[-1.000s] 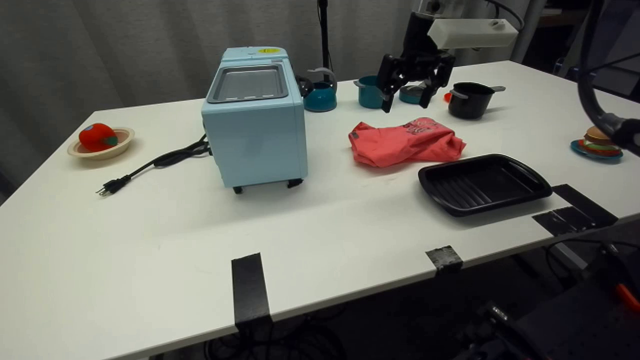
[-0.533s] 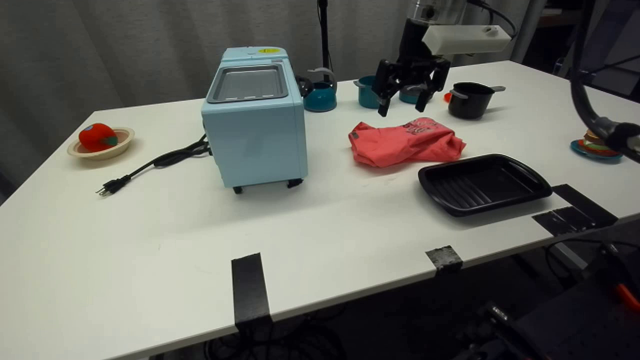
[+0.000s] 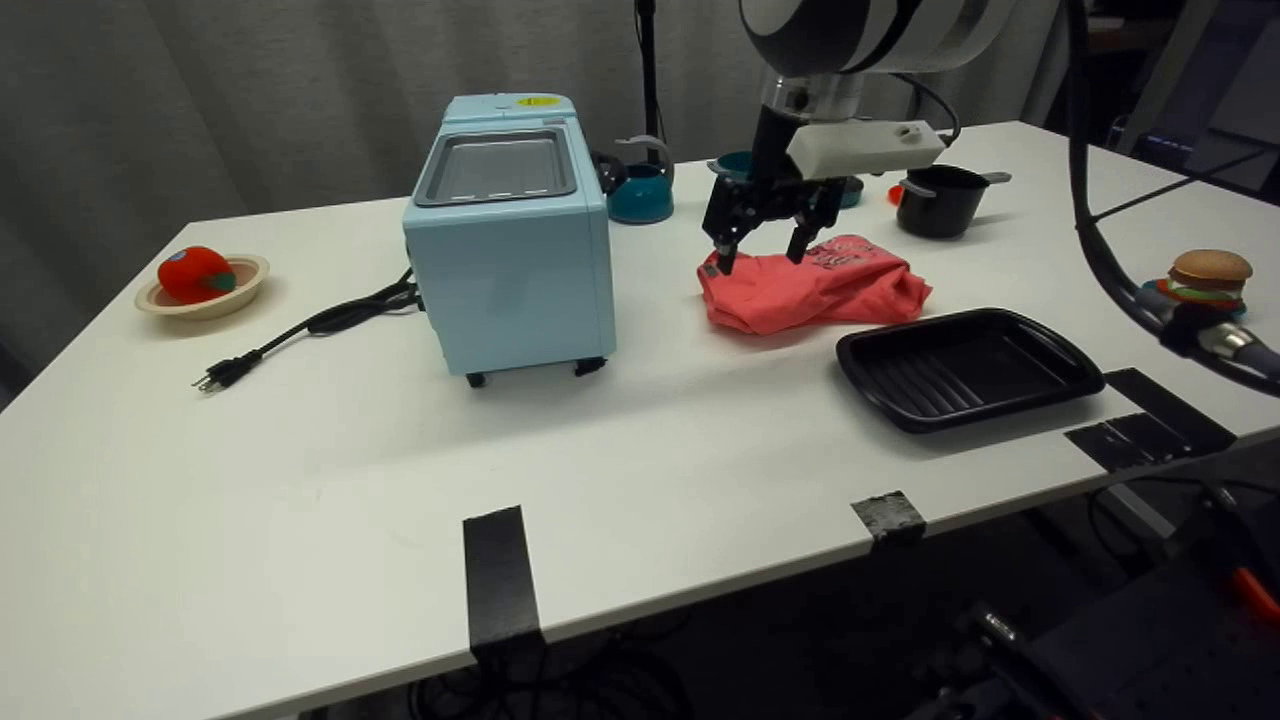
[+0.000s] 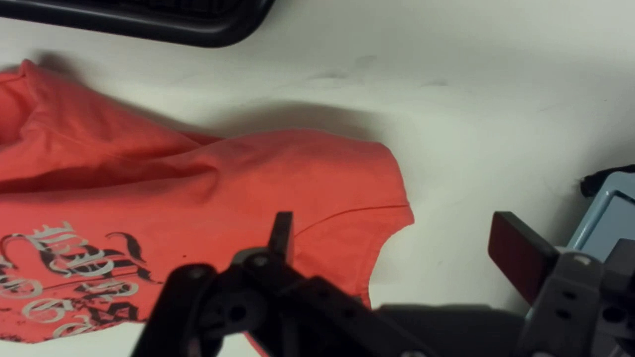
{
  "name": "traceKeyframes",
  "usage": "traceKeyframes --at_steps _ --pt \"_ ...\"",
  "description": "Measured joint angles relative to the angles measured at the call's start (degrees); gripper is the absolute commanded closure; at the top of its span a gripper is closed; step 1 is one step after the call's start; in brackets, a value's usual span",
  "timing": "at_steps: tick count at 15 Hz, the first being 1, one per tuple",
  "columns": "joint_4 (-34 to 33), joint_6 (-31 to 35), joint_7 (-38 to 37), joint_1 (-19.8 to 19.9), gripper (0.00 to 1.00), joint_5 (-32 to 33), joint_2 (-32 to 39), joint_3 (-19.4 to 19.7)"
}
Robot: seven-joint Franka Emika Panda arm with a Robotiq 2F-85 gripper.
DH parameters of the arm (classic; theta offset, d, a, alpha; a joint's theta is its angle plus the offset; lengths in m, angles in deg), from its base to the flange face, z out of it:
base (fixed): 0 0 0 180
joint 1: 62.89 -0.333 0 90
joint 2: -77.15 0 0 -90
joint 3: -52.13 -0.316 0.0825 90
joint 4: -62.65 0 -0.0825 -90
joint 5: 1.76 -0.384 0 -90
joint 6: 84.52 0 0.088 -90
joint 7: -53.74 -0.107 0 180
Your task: Unfold the orange cloth
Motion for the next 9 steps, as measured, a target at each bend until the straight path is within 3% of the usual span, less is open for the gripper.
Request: traceKeyframes --at_steps 9 --pt "-7.8 1.8 -0.6 -0.5 0.0 0.2 10.2 -0.2"
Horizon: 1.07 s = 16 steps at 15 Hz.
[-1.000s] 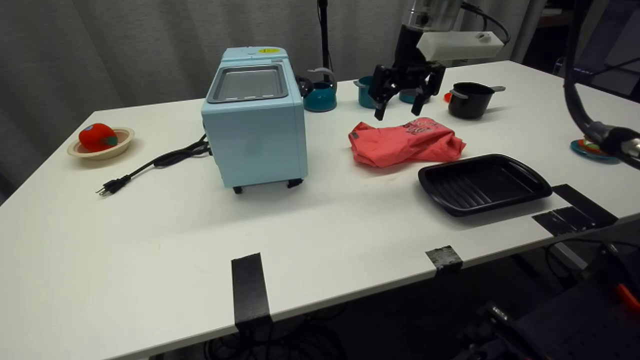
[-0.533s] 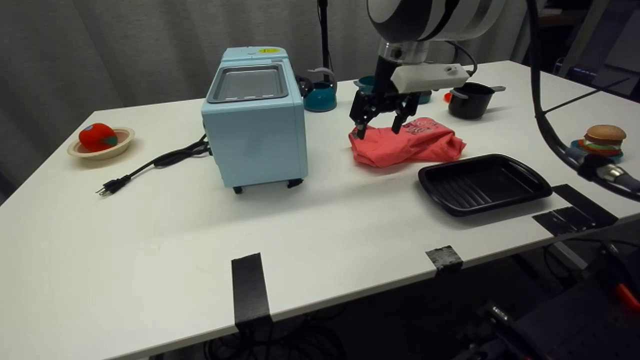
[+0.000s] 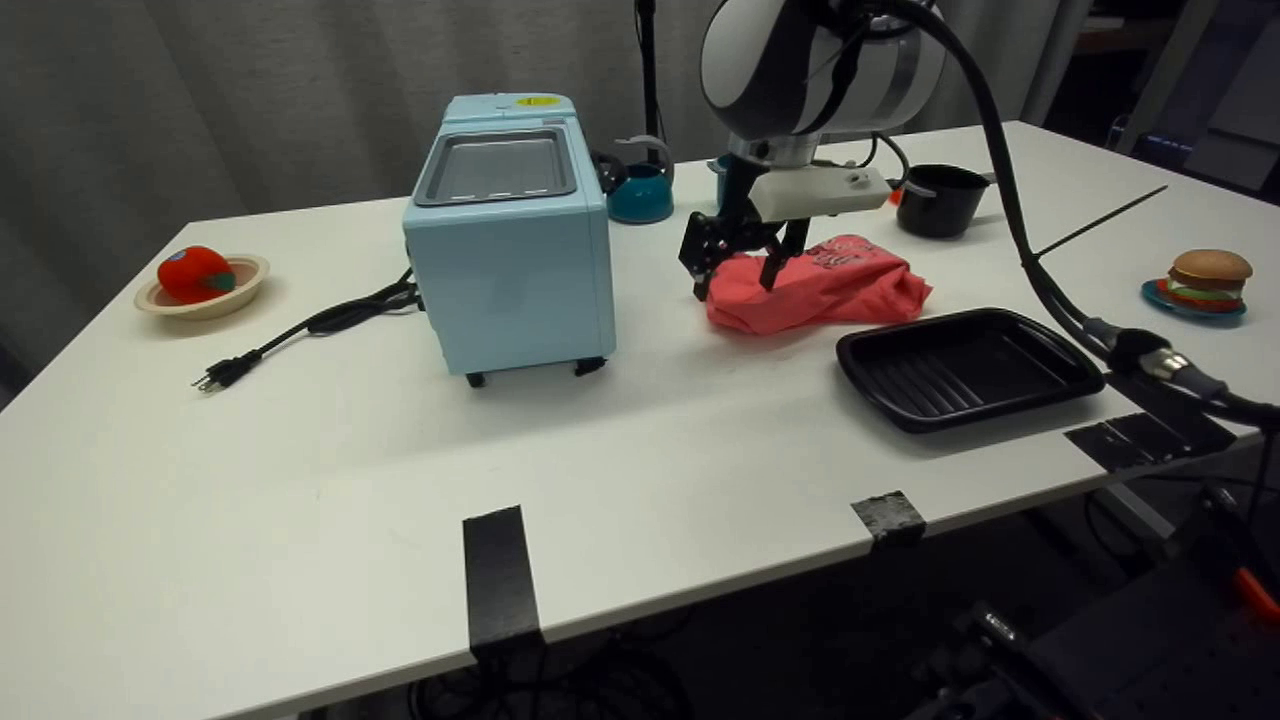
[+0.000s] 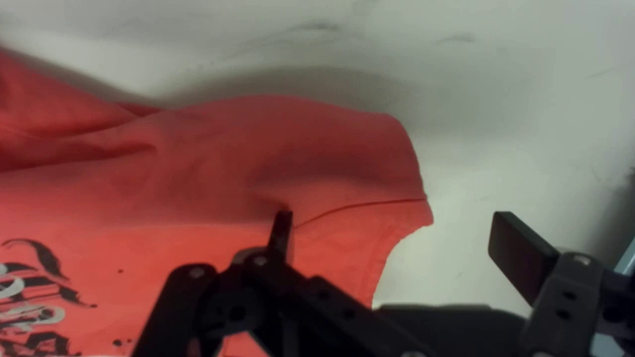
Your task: Unfold the orange cloth
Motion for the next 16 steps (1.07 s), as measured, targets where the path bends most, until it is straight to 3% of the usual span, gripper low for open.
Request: traceKeyframes --at_steps 2,3,4,13,16 --pt "-1.2 0.0 -0.2 0.0 0.0 0.0 1.4 0.0" --pt "-1.7 0.0 -0.3 0.0 0.08 0.0 2.0 0.0" --pt "-2.1 0.0 -0.4 0.0 0.28 0.0 2.6 0.0" --pt "-3.5 0.0 -2.3 0.0 0.97 0.0 4.3 0.0" --pt "-3.6 0.0 -3.4 0.0 1.0 0.0 4.3 0.0"
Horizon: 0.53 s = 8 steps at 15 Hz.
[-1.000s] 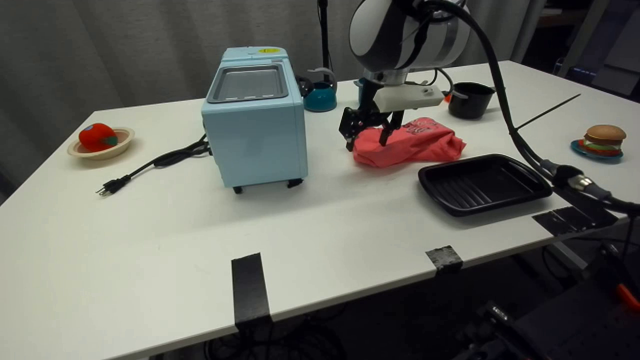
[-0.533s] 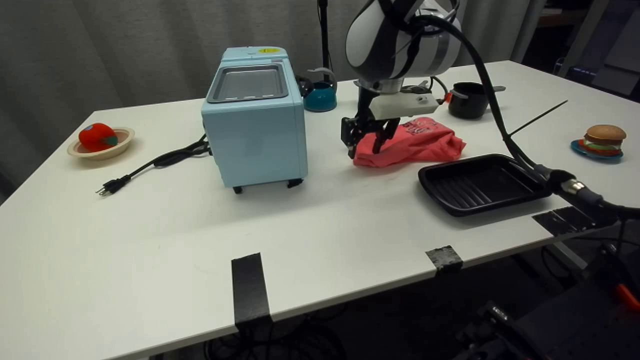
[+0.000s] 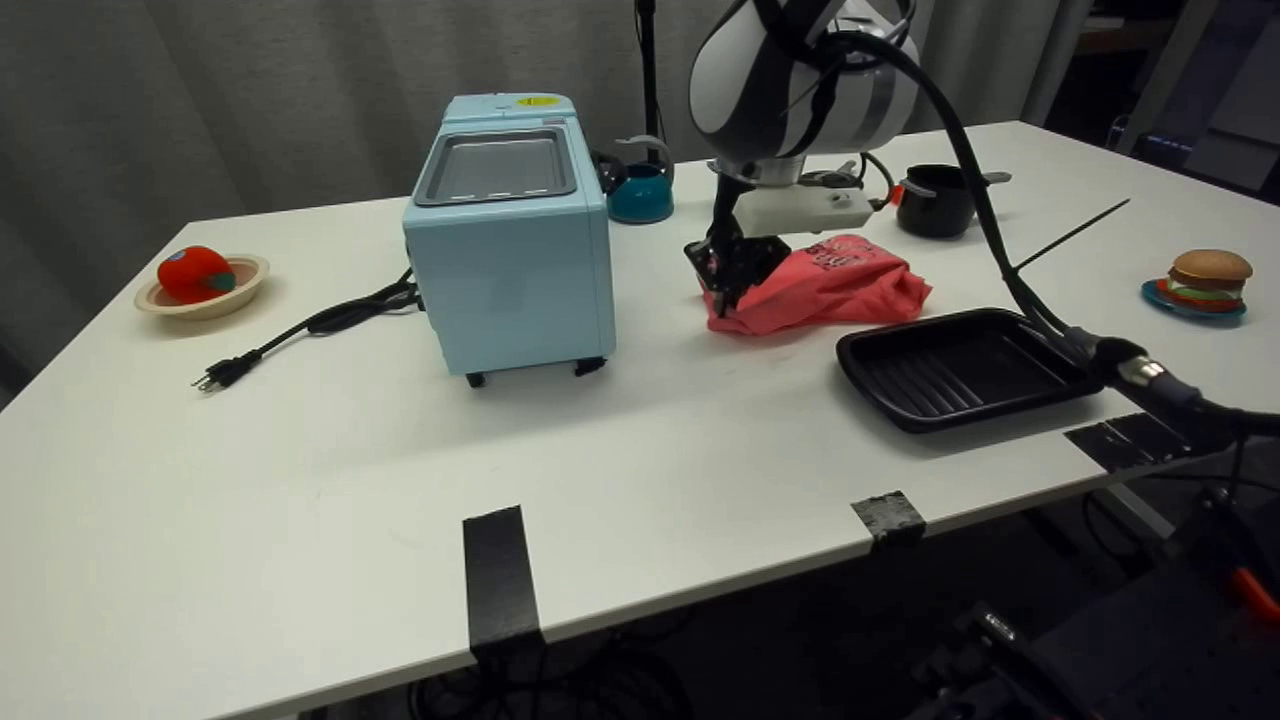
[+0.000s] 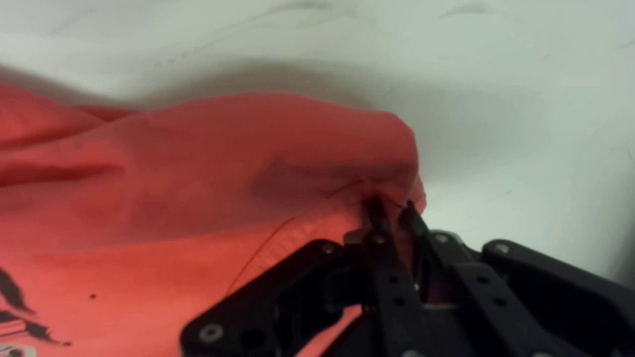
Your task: Unfold the orange cloth
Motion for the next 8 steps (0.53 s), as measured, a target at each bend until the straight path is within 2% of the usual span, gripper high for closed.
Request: traceKeyframes --at_steps 8 --pt "0.0 0.7 -0.7 0.1 0.99 -1.8 -2.4 -0.7"
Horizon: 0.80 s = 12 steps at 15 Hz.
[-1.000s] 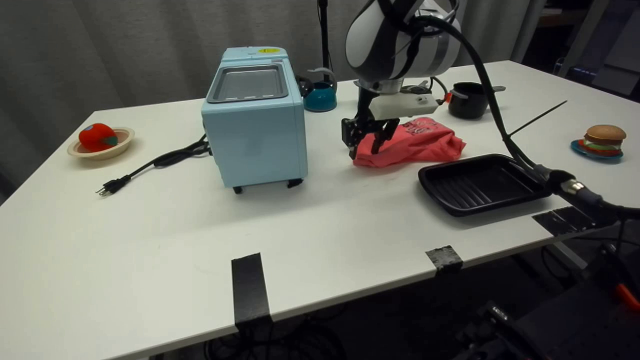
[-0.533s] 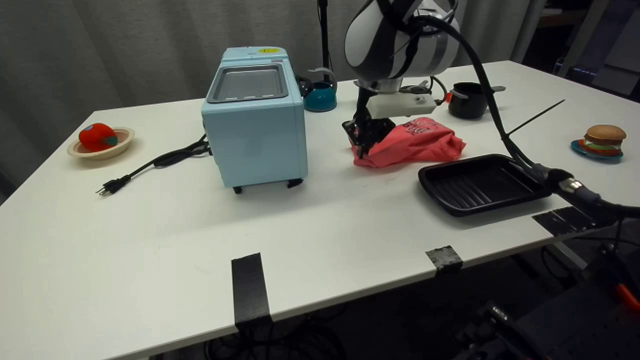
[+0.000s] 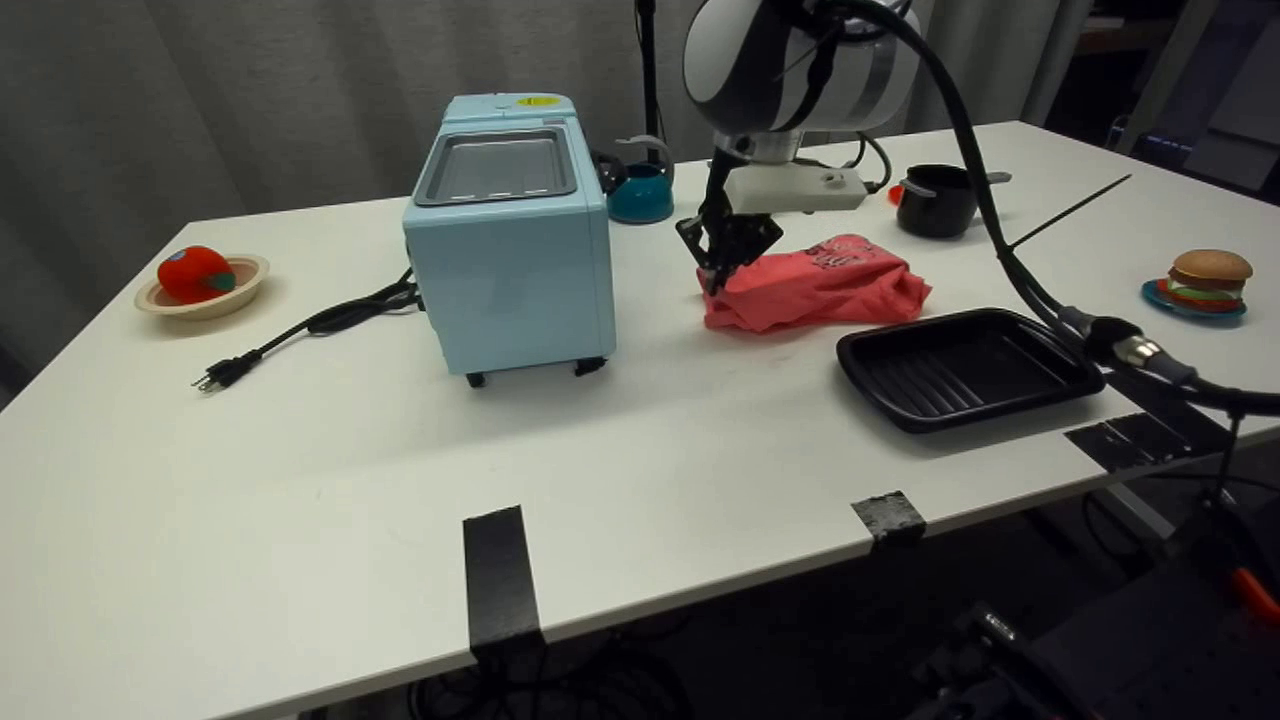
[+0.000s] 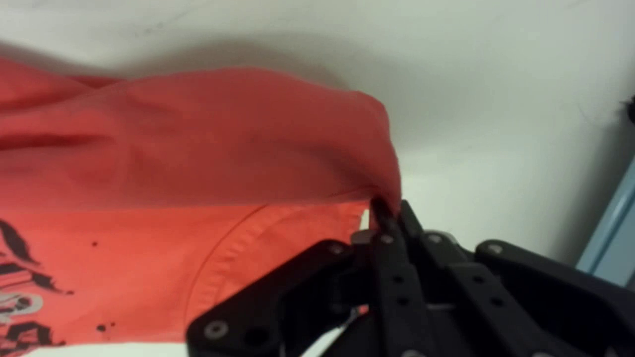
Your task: Unfold the orange cloth
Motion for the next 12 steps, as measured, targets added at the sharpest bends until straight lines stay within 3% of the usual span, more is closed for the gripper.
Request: traceKeyframes --at_steps 5,12 --pt "1.4 1.8 0.1 1.4 0.99 -2.4 -7.9 -0.6" --pt "5.6 5.0 1.9 7.5 0.99 -8.1 -18.1 1.1"
